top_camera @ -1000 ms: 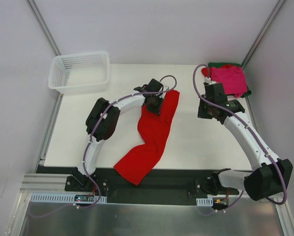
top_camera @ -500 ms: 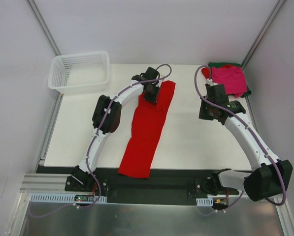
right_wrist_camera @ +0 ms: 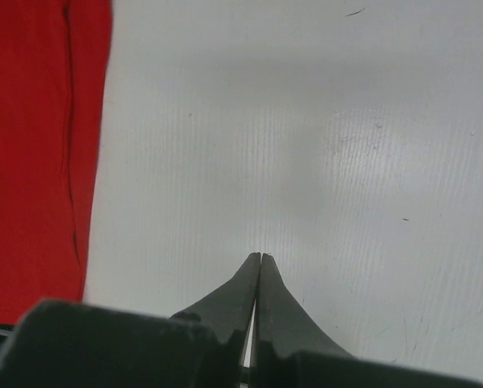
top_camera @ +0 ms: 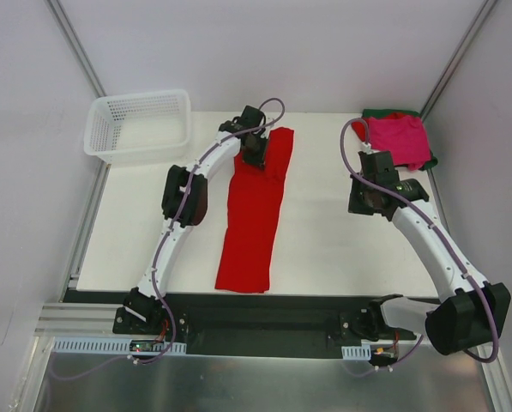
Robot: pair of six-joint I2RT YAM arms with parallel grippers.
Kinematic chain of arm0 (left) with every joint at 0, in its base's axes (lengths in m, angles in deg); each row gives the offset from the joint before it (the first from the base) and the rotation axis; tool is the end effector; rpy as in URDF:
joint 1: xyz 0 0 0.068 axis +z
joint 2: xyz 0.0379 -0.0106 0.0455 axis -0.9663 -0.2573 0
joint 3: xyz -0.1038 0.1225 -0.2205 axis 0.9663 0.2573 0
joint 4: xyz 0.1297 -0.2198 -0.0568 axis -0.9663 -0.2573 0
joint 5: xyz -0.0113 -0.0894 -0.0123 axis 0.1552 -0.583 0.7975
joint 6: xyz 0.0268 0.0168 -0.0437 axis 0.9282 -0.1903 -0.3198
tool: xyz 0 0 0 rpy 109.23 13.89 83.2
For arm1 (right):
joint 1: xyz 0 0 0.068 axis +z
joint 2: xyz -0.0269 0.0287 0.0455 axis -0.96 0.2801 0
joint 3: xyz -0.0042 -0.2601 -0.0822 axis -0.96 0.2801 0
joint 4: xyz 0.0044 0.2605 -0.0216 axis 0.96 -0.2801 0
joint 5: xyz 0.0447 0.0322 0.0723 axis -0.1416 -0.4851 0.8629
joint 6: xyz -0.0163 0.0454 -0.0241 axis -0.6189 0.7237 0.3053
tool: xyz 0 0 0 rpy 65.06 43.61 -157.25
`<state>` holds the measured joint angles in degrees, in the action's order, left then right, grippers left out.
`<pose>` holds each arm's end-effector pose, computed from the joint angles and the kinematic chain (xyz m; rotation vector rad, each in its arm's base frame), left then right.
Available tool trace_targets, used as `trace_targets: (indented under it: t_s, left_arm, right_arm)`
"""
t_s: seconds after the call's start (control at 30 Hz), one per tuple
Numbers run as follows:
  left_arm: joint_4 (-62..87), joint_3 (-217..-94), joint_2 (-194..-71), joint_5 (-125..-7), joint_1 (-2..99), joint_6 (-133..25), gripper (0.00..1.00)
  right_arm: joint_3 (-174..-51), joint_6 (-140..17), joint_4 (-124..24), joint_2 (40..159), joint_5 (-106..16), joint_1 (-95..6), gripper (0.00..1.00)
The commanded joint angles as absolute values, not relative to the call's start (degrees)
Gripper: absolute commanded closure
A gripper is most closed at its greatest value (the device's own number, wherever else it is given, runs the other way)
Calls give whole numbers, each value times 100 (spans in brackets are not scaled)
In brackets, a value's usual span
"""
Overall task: Fold and stack the t-shirts
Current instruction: Rotate the tshirt 90 degrees
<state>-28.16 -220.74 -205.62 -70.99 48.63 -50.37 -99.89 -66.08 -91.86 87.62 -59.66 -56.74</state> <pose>0.5049 -0.2603 0.1754 0.5065 2.4391 -0.5361 0.2394 0.0686 0.3102 -0.2517 2.4088 0.0100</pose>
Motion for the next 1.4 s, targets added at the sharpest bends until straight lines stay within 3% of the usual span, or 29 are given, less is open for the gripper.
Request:
trace_targets:
  t_s: [0.0, 0.27, 0.47, 0.63, 0.77, 0.87, 0.97, 1.0, 1.1, 1.17, 1.37]
  left_arm:
    - [-3026, -22395, -20844, -6863, 5127, -5003, 100]
    - [-2684, -22502, -20757, -7099, 5321, -4907, 100]
    - [-1586, -21517, -19387, -7776, 5250, -4959, 99]
    - [-1436, -21202, -18227, -8171, 5145, -5055, 93]
    - [-1269, -20385, -17130, -8234, 5022, -5100, 81]
    - [-1076, -19244, -16366, -8199, 4996, -5196, 71]
    - [-742, -17741, -15496, -8085, 4995, -5266, 64]
    - [-550, -16954, -15265, -8085, 4995, -5380, 63]
    - [-172, -15438, -14369, -8102, 4987, -5661, 60]
    - [-82, -14492, -13736, -8006, 4978, -5785, 57]
    - [59, -12521, -12224, -7619, 4960, -6321, 41]
  right_arm:
    - [-10011, -6597, -9377, 8512, -6039, -5712, 99]
    - [-9949, -6588, -9456, 8442, -6048, -5721, 99]
    - [-9774, -6527, -9386, 8336, -6004, -5712, 99]
    - [-9624, -6491, -9307, 8284, -5811, -5712, 99]
    - [-9457, -6465, -9149, 8240, -5661, -5712, 99]
    - [-9308, -6517, -8939, 8257, -5442, -5668, 97]
    - [-9132, -6526, -8667, 8327, -4854, -5607, 86]
    - [-9071, -6500, -8578, 8327, -4600, -5519, 77]
    - [-8895, -6395, -8332, 8362, -4317, -5238, 63]
    - [-8825, -6342, -8226, 8459, -4272, -4932, 58]
    - [-8649, -6026, -7788, 8723, -4159, -4097, 55]
